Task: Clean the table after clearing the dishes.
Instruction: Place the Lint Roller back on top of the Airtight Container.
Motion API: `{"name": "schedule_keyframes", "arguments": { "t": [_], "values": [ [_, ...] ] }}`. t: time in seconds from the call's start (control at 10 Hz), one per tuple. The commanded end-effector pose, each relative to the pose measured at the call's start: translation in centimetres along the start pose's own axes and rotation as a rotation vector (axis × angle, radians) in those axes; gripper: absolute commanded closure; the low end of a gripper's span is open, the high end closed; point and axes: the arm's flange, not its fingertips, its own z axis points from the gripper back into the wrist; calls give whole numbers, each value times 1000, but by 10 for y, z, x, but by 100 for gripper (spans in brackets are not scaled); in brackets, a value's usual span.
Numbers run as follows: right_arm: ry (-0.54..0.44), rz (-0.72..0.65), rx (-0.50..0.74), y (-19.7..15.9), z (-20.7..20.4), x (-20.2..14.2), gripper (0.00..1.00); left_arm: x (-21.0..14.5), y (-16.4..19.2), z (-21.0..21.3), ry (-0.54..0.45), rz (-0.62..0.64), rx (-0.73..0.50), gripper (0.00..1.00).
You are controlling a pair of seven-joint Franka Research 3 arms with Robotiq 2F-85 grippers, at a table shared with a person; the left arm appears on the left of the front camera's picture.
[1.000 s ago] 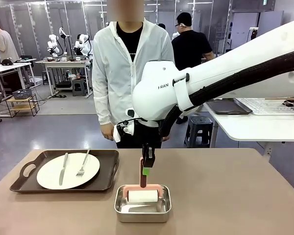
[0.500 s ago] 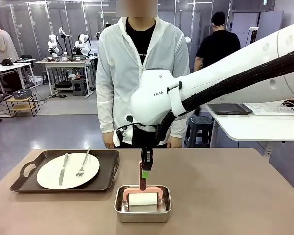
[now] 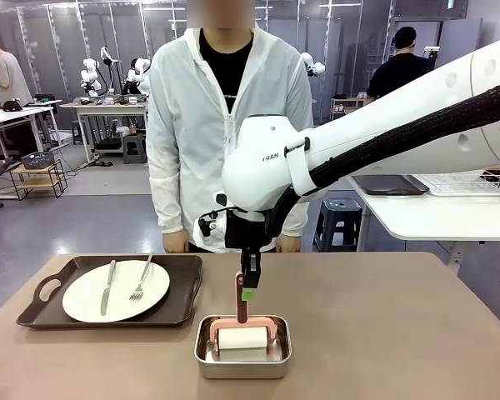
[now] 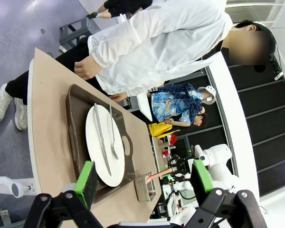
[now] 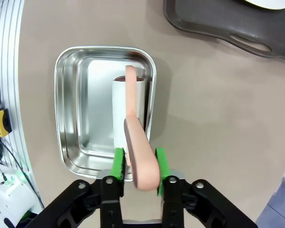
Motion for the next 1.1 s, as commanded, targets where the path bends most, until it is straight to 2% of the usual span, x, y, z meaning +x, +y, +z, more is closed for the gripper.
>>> {"name": "schedule_keyframes", "arguments": {
  "t": [0.0,0.1,0.2,0.3,0.4,0.5,0.8,1.0],
  "values": [
    [3,-17,-41,6,21,0,31,-2,-3,4,11,-1,-4,0],
    [0,-16,-52,7,27,0,20,-2,-3,4,11,-1,-4,0],
    [-2,-23,-56,6,29,-1,2,-2,-3,4,11,-1,-4,0],
    [-6,-28,-60,6,31,-2,0,-2,-3,4,11,-1,-4,0],
    [-10,-30,-64,5,33,-3,15,-2,-3,4,11,-1,-4,0],
    [-11,-31,-66,4,34,-3,0,-2,-3,4,11,-1,-4,0],
    [-14,-48,-85,4,30,-9,0,-2,-3,4,11,-1,-4,0],
    [-24,-11,-55,-2,35,-4,0,-2,-3,4,11,-1,-4,0]
  ]
}}
